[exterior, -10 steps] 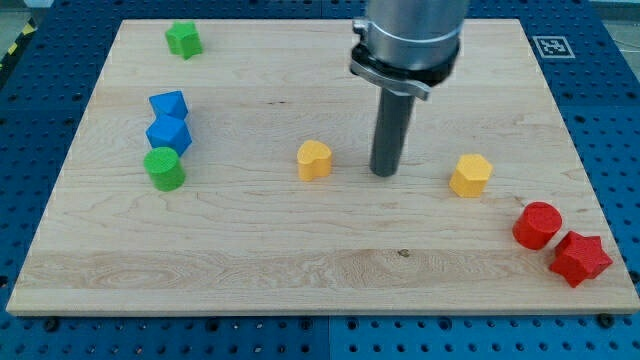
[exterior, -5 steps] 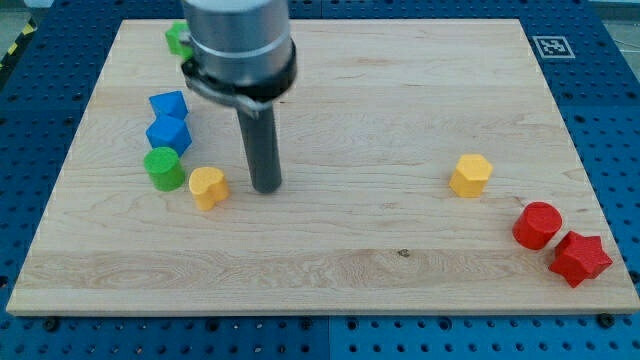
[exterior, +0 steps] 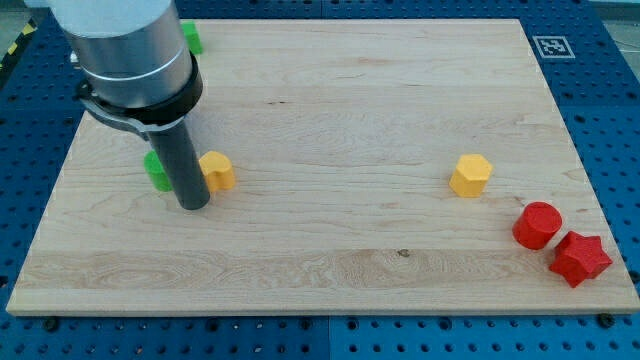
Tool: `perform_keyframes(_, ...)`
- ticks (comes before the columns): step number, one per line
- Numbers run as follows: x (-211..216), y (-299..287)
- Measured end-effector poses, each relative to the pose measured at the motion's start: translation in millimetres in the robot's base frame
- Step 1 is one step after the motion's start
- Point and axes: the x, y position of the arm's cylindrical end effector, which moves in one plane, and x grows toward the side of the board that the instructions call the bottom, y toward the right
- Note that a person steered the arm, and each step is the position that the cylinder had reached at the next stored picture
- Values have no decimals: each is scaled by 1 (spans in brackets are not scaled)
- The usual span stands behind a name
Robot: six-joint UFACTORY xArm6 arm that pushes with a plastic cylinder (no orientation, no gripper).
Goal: Move the yellow heart into the right side of the green circle
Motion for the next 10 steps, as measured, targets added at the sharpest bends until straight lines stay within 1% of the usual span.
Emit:
perform_keyframes(1, 12, 18)
perform_keyframes(2, 4, 38)
perform_keyframes(3, -7, 33)
perform_keyframes(5, -8, -15)
perform_keyframes(6, -7, 8)
perform_keyframes(7, -5, 59)
perform_keyframes(8, -9, 88)
perform_keyframes(9, -22, 76)
perform_keyframes(10, -27, 45)
